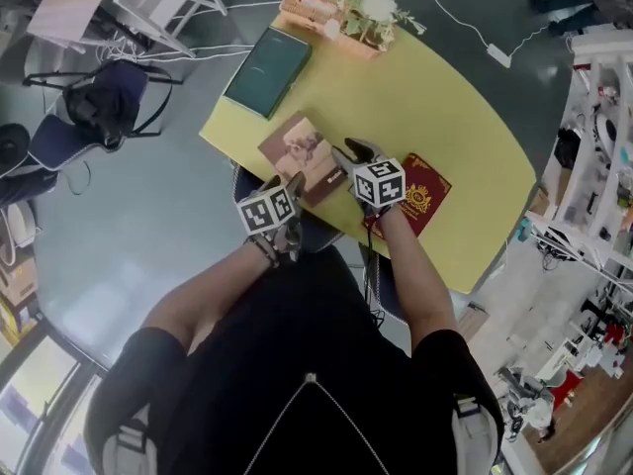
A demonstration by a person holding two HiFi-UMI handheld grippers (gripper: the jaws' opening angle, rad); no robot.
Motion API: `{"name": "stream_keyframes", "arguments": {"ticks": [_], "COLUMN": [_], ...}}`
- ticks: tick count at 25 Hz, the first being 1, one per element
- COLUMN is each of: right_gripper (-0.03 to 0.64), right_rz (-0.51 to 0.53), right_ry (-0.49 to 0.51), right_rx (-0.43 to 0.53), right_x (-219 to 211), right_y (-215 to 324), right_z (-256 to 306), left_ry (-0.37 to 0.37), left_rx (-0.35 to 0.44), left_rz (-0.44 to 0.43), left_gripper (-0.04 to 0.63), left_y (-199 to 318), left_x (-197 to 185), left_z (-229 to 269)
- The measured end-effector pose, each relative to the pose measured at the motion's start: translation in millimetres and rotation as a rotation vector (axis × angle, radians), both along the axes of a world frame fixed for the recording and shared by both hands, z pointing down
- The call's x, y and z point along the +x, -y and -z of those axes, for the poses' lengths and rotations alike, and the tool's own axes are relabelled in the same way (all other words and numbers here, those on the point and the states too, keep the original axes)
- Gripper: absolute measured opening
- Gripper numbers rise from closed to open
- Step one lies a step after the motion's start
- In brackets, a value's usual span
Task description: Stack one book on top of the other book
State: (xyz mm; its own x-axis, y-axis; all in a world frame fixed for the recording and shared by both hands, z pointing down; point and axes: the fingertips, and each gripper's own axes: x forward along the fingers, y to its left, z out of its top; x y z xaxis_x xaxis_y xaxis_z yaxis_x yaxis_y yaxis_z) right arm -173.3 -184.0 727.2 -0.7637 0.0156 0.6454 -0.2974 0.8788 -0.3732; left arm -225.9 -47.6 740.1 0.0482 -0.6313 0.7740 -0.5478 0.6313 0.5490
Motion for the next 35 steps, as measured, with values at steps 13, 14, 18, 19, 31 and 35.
{"name": "stream_keyframes", "arguments": {"ticks": [13,14,18,19,31,35], "right_gripper": [0.215,0.216,0.224,0.224,0.202,0.2], "right_rz": [0.18,0.185,0.19,0.191,0.149,0.079], "right_ry": [-0.19,-0.2,-0.229,-0.231,-0.225,-0.186], "right_rx": [-0.112,-0.12,-0.148,-0.155,-0.147,-0.163], "right_x": [-15.7,-15.5,-12.2,-12.1,-7.3,-0.3], "right_y": [-22.0,-22.6,-24.9,-26.2,-40.8,-38.5], "right_z": [-101.5,-106.7,-120.0,-122.3,-128.1,-111.4], "left_ry": [-0.088,-0.091,-0.099,-0.101,-0.08,-0.026], "left_rx": [-0.222,-0.226,-0.232,-0.228,-0.122,-0.087], "left_rz": [0.199,0.198,0.19,0.188,0.128,0.074], "left_gripper": [0.316,0.316,0.322,0.322,0.293,0.29], "left_y": [-13.5,-13.2,-14.3,-14.2,2.0,11.0], "left_x": [-23.0,-23.0,-18.5,-18.1,-18.3,-21.8], "left_z": [-102.2,-105.2,-112.9,-115.1,-125.3,-106.0]}}
